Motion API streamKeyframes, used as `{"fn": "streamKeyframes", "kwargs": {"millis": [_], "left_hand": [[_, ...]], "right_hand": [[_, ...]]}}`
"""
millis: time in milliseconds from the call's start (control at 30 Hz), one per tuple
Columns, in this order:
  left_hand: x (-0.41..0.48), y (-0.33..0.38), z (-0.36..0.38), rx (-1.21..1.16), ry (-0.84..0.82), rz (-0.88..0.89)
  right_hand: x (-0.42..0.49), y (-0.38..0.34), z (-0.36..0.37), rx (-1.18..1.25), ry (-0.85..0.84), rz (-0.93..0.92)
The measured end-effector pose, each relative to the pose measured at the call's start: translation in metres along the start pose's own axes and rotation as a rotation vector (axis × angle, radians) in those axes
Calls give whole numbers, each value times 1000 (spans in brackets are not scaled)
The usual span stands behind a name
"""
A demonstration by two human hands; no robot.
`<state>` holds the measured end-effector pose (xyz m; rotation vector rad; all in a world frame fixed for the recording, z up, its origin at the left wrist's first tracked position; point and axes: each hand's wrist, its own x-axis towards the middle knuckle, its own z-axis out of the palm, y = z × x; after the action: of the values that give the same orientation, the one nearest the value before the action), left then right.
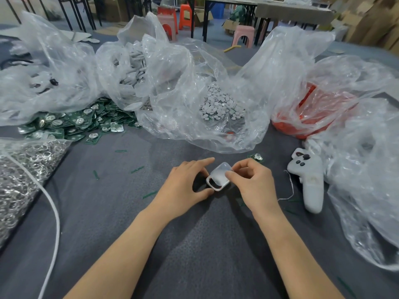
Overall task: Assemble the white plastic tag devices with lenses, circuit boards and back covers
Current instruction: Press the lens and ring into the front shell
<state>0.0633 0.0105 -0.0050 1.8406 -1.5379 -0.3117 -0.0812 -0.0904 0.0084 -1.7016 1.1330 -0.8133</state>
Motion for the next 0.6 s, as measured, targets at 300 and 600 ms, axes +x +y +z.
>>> {"fn": "streamKeyframes", "kwargs": {"millis": [300, 600], "left_hand": [[1, -1, -1, -4, -10, 2], [0, 1, -1, -12, 6, 36]], "right_hand": [[-1, 1, 3, -133, -40, -53], [1, 1, 0, -153, -102, -79]]}}
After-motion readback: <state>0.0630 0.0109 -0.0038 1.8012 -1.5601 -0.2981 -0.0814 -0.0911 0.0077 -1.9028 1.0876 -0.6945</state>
